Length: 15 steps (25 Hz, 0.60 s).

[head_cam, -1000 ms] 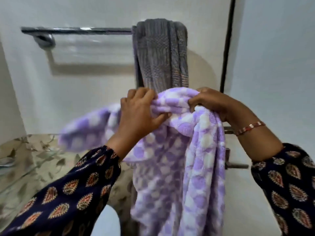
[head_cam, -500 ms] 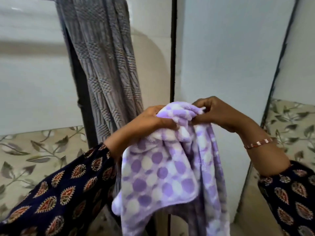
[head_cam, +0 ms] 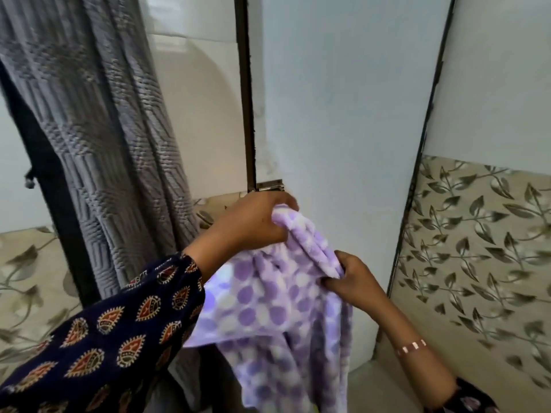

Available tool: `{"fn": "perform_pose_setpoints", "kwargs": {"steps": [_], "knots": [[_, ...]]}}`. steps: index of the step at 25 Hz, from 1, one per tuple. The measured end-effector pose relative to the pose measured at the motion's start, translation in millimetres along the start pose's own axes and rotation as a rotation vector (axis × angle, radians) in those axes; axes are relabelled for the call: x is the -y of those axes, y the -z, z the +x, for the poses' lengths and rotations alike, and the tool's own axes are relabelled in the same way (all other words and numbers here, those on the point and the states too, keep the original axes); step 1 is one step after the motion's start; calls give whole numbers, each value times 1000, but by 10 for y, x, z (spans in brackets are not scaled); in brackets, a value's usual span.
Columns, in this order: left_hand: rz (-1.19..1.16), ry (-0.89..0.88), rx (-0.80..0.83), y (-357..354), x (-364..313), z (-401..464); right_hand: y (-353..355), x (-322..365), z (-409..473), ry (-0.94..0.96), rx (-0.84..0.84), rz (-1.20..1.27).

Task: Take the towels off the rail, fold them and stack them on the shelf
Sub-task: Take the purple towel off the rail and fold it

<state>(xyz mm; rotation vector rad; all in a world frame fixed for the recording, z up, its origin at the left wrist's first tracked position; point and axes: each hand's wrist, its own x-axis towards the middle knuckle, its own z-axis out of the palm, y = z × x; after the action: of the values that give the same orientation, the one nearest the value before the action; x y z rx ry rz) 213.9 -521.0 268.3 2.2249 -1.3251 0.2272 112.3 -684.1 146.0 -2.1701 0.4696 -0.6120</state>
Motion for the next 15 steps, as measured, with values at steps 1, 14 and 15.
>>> {"fn": "perform_pose_setpoints", "kwargs": {"steps": [1,14,15], "knots": [[123,-11,-4,-44,26,2,44,-27,13,3,-20,22],[-377,206,246,-593,136,-115,564,203,381,239,-206,315],[-545,251,229,-611,96,-114,591,212,422,267,-277,318]]}}
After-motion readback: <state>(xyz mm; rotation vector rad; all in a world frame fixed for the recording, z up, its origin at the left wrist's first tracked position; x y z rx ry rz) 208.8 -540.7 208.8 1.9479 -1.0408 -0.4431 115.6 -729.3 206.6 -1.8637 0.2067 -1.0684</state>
